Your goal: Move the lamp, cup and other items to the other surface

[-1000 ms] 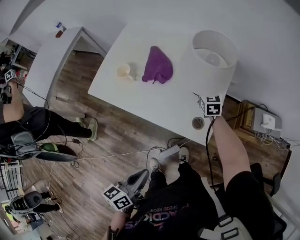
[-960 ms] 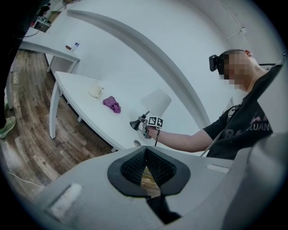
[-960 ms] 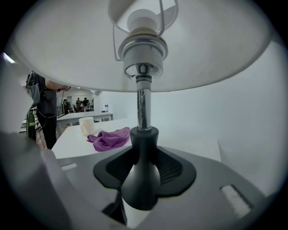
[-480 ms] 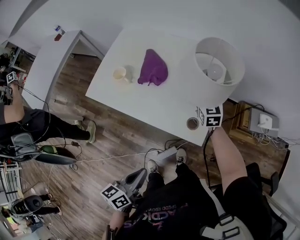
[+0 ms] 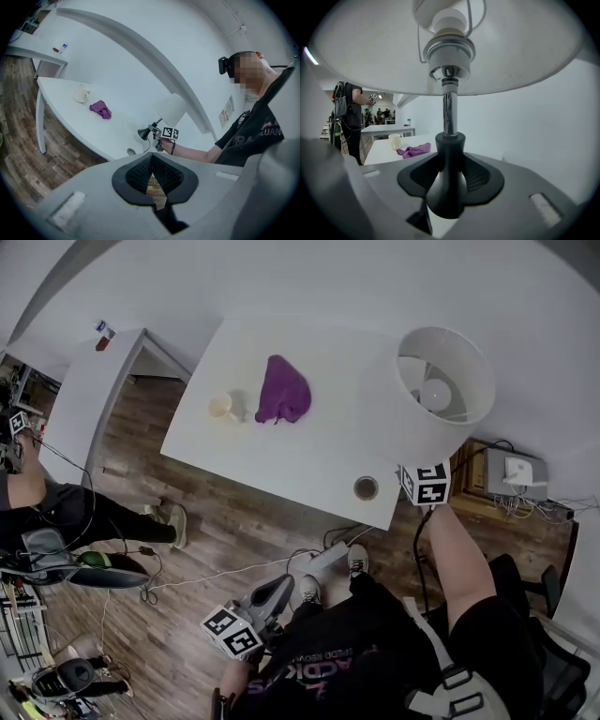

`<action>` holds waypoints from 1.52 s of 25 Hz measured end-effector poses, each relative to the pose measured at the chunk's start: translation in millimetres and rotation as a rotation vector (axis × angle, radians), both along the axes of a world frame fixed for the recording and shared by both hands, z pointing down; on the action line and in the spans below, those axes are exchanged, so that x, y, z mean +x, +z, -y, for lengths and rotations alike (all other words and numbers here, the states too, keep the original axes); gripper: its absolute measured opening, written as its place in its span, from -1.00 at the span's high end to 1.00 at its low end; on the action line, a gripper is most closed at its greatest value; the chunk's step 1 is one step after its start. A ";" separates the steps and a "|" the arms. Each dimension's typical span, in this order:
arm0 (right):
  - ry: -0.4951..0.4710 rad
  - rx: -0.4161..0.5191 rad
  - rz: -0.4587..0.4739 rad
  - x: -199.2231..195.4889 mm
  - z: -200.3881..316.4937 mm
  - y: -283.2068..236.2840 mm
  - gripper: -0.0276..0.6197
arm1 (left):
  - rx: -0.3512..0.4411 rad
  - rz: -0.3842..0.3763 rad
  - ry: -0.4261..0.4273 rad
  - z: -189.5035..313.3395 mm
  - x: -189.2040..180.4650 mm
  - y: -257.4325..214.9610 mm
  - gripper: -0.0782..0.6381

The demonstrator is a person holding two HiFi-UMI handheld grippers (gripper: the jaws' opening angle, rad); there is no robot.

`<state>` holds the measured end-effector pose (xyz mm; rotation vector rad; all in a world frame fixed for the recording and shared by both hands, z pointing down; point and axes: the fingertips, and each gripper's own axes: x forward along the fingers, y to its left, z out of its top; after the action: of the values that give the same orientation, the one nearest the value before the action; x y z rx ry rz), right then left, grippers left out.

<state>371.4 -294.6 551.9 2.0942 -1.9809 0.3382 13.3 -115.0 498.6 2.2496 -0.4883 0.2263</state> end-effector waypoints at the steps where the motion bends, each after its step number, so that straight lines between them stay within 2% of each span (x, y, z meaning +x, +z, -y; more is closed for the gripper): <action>1: 0.019 0.002 -0.002 4.0 -8.7 -3.5 0.44 | 0.010 -0.008 0.020 -0.1 -0.9 -0.7 0.78; 12: 0.304 0.026 -0.015 21.3 -131.6 -40.3 0.44 | 0.039 -0.086 0.243 -3.9 -19.6 -16.9 0.78; 26: 0.686 0.060 -0.042 -6.2 -338.0 -70.0 0.44 | 0.029 -0.142 0.532 -56.8 -56.6 -11.5 0.78; 32: 0.856 0.045 -0.051 -22.3 -445.1 -77.4 0.44 | 0.023 -0.169 0.686 -90.2 -50.5 -17.5 0.78; 38: 0.998 0.044 -0.073 -14.6 -542.0 -89.3 0.44 | 0.003 -0.187 0.784 -127.0 -25.8 -21.8 0.78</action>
<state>356.8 247.3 462.6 2.9071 -0.7569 0.3607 -12.6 12.0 476.8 2.3323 0.5137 0.3998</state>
